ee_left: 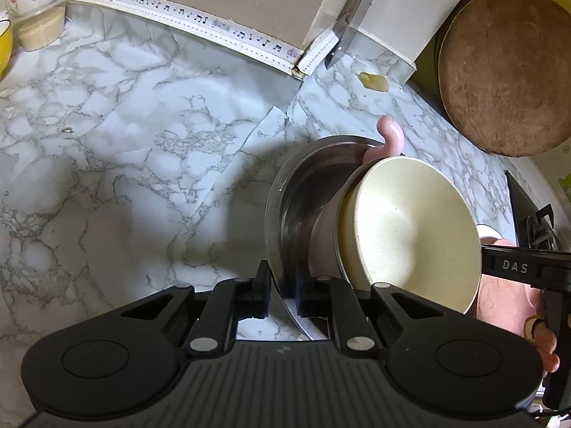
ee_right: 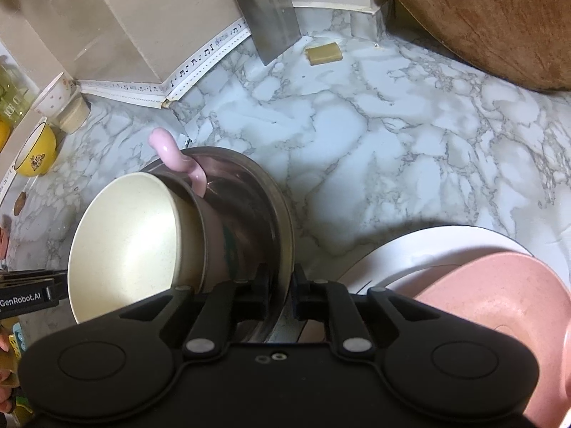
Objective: Organize plates and bowls
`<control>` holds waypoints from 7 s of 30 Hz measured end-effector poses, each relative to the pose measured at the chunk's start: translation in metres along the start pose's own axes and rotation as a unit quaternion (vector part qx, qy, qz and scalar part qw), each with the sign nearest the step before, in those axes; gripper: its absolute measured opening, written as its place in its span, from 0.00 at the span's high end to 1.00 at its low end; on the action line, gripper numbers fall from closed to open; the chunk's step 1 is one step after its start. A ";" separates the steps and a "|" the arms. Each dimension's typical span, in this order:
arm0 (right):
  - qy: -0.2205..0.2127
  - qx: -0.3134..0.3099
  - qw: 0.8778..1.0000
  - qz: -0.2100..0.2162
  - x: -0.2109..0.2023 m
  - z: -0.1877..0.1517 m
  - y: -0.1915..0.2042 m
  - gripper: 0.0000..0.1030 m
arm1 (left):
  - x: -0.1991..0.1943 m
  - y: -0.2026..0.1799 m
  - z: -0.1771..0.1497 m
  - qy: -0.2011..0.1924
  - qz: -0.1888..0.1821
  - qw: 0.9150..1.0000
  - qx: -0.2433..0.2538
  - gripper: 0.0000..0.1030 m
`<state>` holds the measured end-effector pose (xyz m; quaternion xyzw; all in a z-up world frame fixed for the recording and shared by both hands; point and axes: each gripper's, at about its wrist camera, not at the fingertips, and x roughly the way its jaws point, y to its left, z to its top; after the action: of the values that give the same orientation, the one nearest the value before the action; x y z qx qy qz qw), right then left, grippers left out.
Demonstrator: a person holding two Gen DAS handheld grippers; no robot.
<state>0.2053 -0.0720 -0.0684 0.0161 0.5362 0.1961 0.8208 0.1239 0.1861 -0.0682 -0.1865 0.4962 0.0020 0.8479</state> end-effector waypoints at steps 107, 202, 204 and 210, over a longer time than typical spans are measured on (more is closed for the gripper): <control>-0.099 0.194 0.972 -0.092 -0.144 -0.109 -0.127 0.68 | 0.021 -0.177 -0.024 0.033 -0.075 0.979 0.185 0.82; -0.293 0.069 0.944 -0.134 -0.224 -0.192 0.015 0.00 | -0.137 -0.141 -0.128 -0.148 -0.073 0.950 0.265 0.00; -0.289 0.073 0.945 -0.133 -0.223 -0.193 0.015 0.00 | -0.136 -0.141 -0.129 -0.143 -0.072 0.951 0.266 0.00; -0.280 0.079 0.948 -0.130 -0.222 -0.194 0.015 0.00 | -0.134 -0.141 -0.130 -0.126 -0.074 0.953 0.267 0.00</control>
<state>-0.0485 -0.1696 0.0466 0.0654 0.2964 0.0321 0.9523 -0.0266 0.0377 0.0320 0.0124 0.3522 -0.1694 0.9204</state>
